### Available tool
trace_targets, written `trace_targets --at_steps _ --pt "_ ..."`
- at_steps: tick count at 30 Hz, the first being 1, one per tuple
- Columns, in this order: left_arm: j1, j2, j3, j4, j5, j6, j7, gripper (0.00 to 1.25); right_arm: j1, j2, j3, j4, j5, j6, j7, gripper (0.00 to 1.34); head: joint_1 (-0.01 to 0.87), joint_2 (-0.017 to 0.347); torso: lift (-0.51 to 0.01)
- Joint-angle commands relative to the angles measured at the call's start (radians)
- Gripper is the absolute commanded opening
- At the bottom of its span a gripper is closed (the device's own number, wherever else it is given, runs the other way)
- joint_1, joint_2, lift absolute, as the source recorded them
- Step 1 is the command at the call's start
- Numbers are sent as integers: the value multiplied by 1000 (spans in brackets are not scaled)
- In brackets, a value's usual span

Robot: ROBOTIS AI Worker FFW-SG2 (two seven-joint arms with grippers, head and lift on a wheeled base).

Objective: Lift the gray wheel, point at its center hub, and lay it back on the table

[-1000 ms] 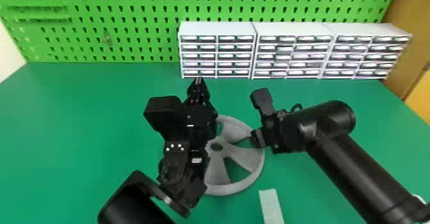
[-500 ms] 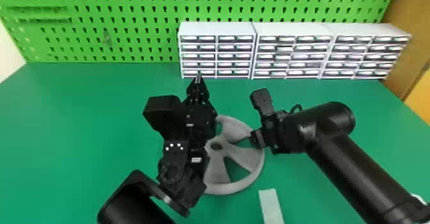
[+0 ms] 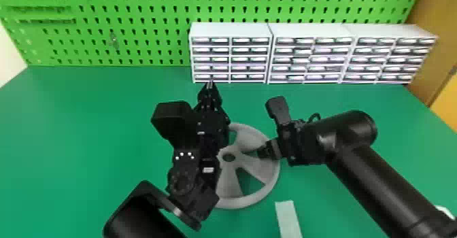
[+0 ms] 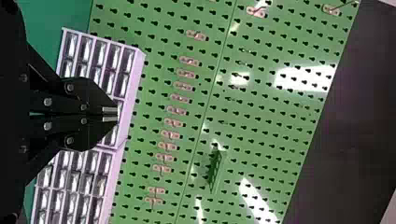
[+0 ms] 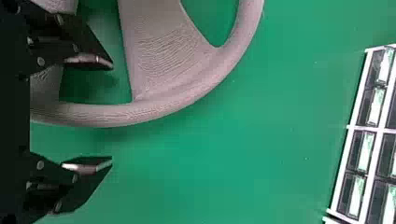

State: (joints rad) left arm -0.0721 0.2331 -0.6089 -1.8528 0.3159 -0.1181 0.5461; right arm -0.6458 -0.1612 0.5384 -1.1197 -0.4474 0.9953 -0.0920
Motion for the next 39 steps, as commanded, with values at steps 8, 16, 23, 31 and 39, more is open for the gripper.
trace_targets --at_steps 8,16,23,31,39 --pt "0 0 1 0 0 0 0 95 0 0 -12 0 -7 -6 0 1244 692 48 -96" --pt "1 0 1 0 0 0 0 95 0 0 -20 0 -8 -10 0 1244 692 48 -96" --pt "1 0 0 0 0 0 0 95 3 0 -31 0 -13 -24 0 1243 692 48 -96" --pt "6 -5 9 0 0 0 0 100 18 -1 -49 -2 -39 -57 1 1244 692 48 -96" --pt "21 -15 48 0 -3 2 0 106 71 -3 -112 -60 -39 -161 6 1244 692 48 -96"
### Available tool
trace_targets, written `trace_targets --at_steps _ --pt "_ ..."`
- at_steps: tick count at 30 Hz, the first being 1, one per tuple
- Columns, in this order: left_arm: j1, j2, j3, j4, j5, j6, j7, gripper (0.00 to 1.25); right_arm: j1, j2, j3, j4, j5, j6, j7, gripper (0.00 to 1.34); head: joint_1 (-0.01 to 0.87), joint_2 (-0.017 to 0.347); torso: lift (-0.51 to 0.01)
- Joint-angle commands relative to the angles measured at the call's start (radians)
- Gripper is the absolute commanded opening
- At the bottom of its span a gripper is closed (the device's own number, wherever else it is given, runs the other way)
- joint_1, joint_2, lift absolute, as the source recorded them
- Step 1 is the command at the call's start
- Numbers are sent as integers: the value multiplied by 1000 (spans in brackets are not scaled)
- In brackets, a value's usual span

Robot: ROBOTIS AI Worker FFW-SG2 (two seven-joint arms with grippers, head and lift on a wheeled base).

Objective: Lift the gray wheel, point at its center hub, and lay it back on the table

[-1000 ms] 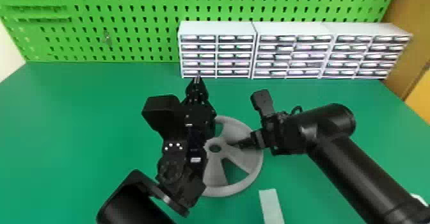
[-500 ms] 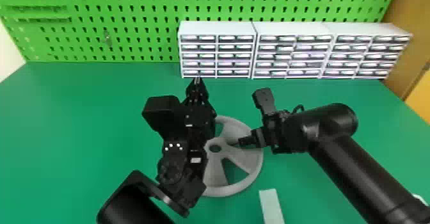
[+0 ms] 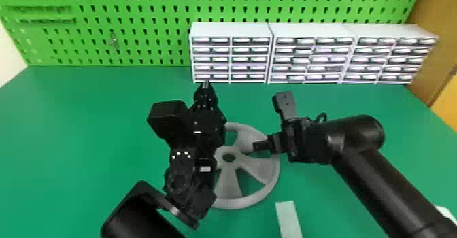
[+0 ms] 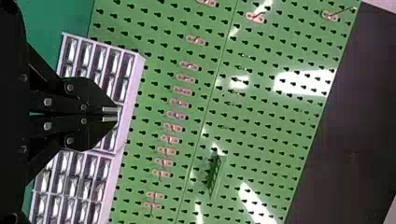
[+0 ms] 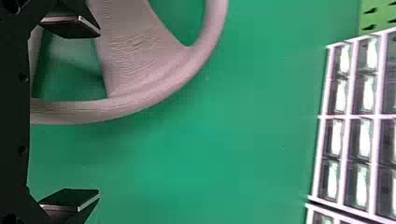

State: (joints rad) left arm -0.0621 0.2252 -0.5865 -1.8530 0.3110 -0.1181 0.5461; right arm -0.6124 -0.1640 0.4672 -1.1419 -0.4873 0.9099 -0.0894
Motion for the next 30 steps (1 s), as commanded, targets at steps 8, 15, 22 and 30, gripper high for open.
trace_targets --at_steps 8,15,22,30 --pt "36 -9 100 0 -30 2 -3 106 114 4 -119 -127 58 -249 53 1244 692 48 -96" --pt "54 -9 169 0 -82 2 -6 107 174 12 -160 -185 96 -404 62 1244 692 48 -96" --pt "62 -9 260 6 -66 31 -94 141 217 14 -173 -220 147 -559 62 1239 692 48 -96" --pt "68 -14 344 37 -96 31 -161 180 263 9 -167 -220 179 -824 63 1239 692 48 -96"
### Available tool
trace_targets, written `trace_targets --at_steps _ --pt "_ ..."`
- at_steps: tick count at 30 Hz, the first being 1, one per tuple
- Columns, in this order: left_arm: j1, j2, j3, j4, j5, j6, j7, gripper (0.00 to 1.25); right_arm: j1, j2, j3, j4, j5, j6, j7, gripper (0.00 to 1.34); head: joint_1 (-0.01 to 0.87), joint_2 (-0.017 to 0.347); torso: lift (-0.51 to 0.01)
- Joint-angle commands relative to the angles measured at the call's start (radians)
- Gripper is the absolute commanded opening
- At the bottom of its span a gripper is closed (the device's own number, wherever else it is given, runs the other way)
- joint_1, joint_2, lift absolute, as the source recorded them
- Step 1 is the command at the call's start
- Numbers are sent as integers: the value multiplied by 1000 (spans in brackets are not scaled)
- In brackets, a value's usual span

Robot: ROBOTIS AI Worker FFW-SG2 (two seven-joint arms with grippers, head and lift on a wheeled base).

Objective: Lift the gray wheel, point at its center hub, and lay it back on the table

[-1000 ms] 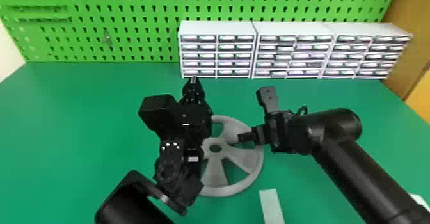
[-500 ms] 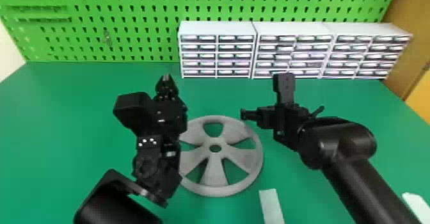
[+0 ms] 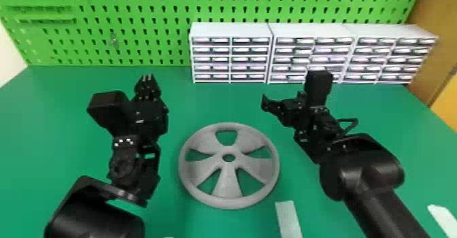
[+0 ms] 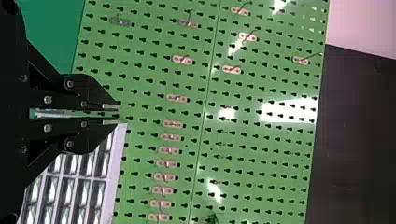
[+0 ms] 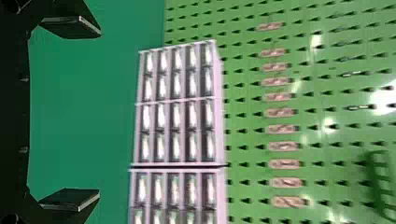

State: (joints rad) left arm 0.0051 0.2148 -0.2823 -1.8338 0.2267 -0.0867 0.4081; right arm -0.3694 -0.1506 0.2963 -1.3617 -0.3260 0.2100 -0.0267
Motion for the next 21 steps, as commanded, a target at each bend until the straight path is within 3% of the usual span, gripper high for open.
trace_targets --at_steps 1,11,21 --pt "3 -5 49 22 -12 -1 -34 186 24 -4 4 -1 21 -142 1 1239 692 48 -96" --pt "9 -32 118 62 -9 -33 -117 296 55 -10 1 -17 48 -285 1 1238 692 48 -96" --pt "7 -51 147 100 28 -76 -170 595 86 -7 -11 -42 70 -362 1 1238 692 48 -96"
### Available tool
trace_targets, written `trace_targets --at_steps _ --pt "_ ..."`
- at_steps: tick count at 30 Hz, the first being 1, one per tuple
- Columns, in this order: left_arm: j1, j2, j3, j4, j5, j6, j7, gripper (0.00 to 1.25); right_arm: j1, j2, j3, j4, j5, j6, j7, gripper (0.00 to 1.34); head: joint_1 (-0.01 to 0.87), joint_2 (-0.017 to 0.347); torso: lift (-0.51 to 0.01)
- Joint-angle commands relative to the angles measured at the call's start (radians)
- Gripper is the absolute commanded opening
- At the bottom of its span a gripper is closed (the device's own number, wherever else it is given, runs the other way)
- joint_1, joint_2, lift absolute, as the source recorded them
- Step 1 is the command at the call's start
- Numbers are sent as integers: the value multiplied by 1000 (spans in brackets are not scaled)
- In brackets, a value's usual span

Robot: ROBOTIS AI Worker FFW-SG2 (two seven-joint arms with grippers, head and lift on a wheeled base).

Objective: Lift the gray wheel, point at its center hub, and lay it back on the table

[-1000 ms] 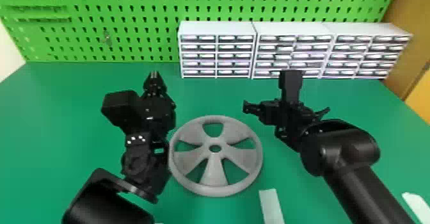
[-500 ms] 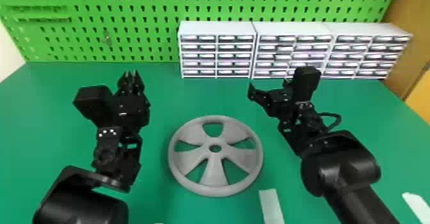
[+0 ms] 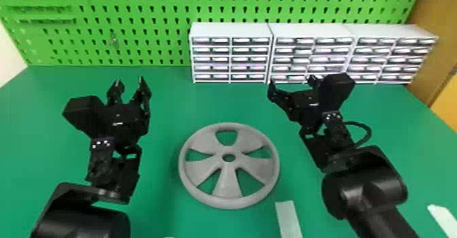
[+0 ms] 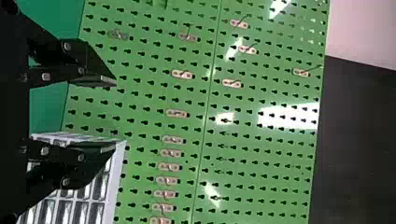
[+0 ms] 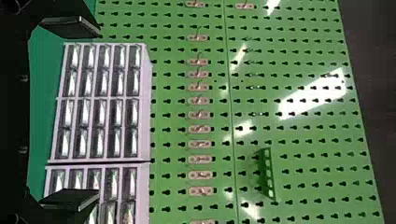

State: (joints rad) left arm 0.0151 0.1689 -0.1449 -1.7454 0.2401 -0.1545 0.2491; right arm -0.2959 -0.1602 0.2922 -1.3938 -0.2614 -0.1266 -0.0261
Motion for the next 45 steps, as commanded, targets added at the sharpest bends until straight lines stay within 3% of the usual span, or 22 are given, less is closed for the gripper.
trace_targets --at_steps 1,12,23,39,45 --pt "-4 -5 10 14 16 -8 -13 617 14 2 -8 -10 7 -31 0 1238 692 48 -96" --pt "-11 -6 25 46 33 -8 -44 704 44 7 -41 -39 22 -36 0 1238 692 48 -96" --pt "-15 -9 48 66 33 1 -62 741 57 10 -61 -59 128 -36 -2 1238 692 48 -96" --pt "-12 -20 56 66 34 20 -70 742 80 13 -99 -59 126 -31 -2 1238 692 48 -96" --pt "-26 -39 70 76 5 24 -68 742 67 16 -111 -57 125 -14 -2 1238 692 48 -96"
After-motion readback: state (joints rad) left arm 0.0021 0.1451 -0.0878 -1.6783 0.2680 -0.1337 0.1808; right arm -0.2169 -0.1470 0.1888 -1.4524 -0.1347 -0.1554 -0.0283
